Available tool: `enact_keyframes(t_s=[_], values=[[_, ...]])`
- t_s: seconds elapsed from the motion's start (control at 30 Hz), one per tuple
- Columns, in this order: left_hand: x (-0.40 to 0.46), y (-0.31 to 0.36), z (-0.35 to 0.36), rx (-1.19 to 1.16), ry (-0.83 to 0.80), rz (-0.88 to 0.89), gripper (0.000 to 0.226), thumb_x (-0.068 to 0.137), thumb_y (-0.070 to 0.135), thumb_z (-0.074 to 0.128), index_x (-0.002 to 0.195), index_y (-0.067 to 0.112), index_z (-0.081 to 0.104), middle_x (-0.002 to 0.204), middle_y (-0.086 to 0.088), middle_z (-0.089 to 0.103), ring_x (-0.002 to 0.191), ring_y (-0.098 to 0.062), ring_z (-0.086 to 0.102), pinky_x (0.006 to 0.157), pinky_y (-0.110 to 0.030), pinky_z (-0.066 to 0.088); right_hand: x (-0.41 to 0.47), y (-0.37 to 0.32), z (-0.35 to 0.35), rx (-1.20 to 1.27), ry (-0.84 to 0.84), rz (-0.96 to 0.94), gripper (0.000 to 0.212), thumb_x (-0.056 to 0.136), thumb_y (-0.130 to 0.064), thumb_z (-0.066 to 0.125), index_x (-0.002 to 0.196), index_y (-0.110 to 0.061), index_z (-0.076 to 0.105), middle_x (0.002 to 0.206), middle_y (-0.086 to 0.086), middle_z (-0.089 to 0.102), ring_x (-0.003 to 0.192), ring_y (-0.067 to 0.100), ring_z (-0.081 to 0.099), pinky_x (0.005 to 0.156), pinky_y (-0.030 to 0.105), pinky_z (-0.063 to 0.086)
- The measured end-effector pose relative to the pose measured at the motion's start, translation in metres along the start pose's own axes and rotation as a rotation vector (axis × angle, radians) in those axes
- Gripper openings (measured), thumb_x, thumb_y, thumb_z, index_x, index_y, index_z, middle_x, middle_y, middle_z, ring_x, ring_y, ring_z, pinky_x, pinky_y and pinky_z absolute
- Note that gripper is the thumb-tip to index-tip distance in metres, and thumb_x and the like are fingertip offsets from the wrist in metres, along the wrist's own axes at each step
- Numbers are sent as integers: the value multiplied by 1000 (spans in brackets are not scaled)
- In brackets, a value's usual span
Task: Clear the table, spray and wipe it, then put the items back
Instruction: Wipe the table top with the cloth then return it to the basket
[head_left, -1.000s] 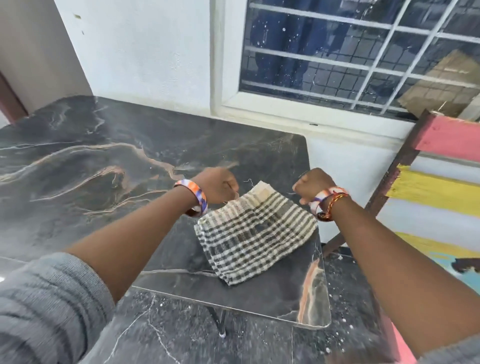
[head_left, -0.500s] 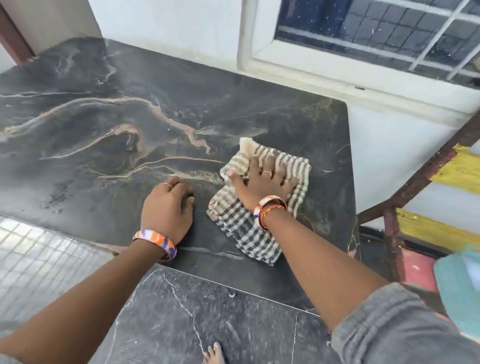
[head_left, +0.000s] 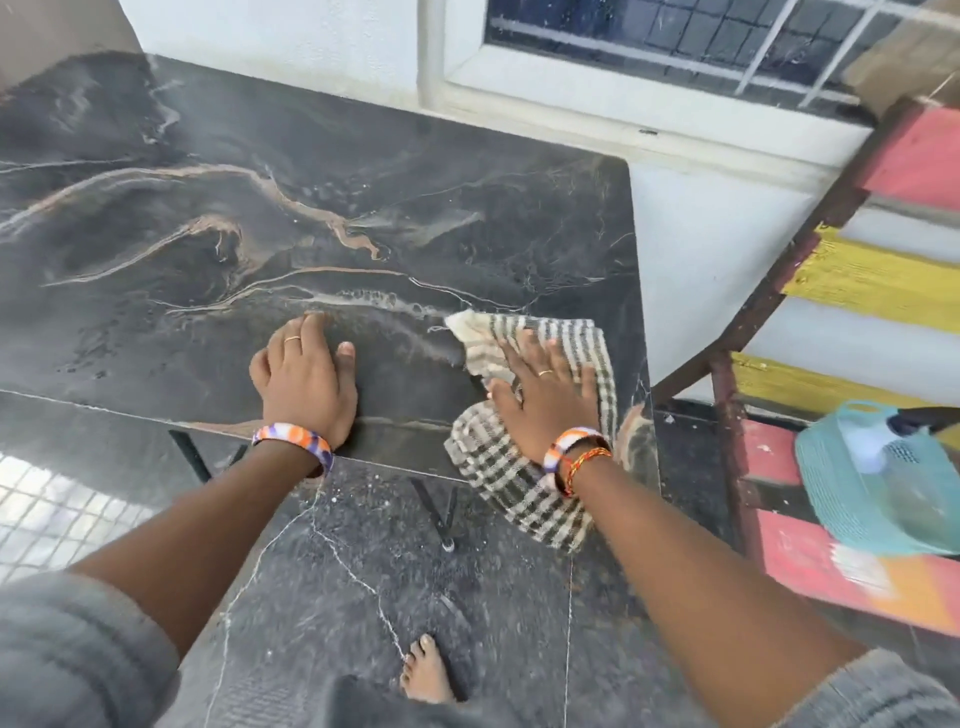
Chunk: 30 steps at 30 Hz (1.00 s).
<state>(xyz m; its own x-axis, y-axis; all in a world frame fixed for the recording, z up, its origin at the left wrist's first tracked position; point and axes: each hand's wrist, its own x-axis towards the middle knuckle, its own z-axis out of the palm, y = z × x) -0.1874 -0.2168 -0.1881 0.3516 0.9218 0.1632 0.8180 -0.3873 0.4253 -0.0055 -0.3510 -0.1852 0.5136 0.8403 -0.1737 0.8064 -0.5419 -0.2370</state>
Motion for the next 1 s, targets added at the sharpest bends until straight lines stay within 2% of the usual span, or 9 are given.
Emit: enact_keyframes(t_s=[0.1, 0.23, 0.33, 0.47, 0.67, 0.77, 0.83, 0.9, 1.0], values=[[0, 1, 1, -6, -23, -10, 49, 95, 31, 29, 135, 5, 37, 139, -20, 44, 133, -35, 32, 109, -48, 19, -22, 39, -8, 19, 25, 215, 56, 98, -45, 23, 150, -36, 6, 160, -9, -6, 148, 18, -7, 117, 46, -9], [0, 1, 1, -25, -9, -12, 42, 97, 25, 31, 133, 5, 40, 136, -20, 48, 131, -35, 36, 107, -47, 20, -34, 34, -1, 20, 83, 273, 55, 99, -43, 24, 150, -31, 11, 160, -4, 2, 148, 21, -1, 119, 44, -3], [0, 0, 2, -8, -23, 25, 37, 98, 25, 31, 122, 5, 51, 134, -18, 51, 126, -35, 40, 104, -46, 23, -39, 12, 5, 5, 125, 280, 55, 99, -42, 25, 150, -27, 15, 160, 0, 6, 148, 22, 4, 119, 42, 0], [4, -3, 2, -53, -36, 34, 37, 97, 28, 32, 115, 7, 58, 133, -13, 52, 125, -33, 40, 104, -44, 22, -39, -37, 18, 29, 137, 189, 56, 99, -42, 27, 151, -24, 15, 160, 3, 7, 148, 21, 4, 119, 39, -2], [18, -19, -24, -495, -85, -98, 51, 82, 41, 41, 117, 9, 58, 123, -13, 59, 121, -32, 49, 107, -44, 28, -22, -156, 41, 44, 99, -59, 59, 97, -42, 31, 150, -21, 17, 160, 3, 11, 148, 22, 5, 120, 39, -2], [40, -32, -40, -417, -89, -35, 35, 88, 27, 51, 120, 12, 56, 127, -13, 57, 124, -31, 46, 109, -45, 25, -23, -196, 54, 59, 70, -180, 60, 94, -42, 40, 148, -22, 26, 159, 3, 18, 148, 23, 10, 120, 41, 0], [53, -30, -45, -362, -149, 63, 33, 89, 22, 51, 120, 14, 57, 128, -12, 57, 126, -31, 45, 109, -44, 24, -24, -200, 56, 63, 95, -134, 55, 93, -47, 40, 145, -29, 33, 158, 0, 20, 147, 22, 11, 119, 48, -1], [58, -20, -43, -312, -247, 168, 32, 89, 22, 51, 120, 15, 58, 129, -11, 57, 125, -30, 45, 107, -43, 25, -27, -187, 53, 53, 106, -9, 54, 93, -53, 35, 144, -36, 31, 159, -5, 16, 148, 18, 8, 116, 56, -5], [53, -2, -35, -302, -329, 335, 29, 88, 21, 52, 116, 15, 61, 128, -8, 57, 123, -29, 48, 104, -41, 28, -40, -145, 45, 57, 158, 321, 56, 91, -57, 26, 146, -44, 18, 160, -10, 9, 148, 14, 4, 113, 57, -9]])
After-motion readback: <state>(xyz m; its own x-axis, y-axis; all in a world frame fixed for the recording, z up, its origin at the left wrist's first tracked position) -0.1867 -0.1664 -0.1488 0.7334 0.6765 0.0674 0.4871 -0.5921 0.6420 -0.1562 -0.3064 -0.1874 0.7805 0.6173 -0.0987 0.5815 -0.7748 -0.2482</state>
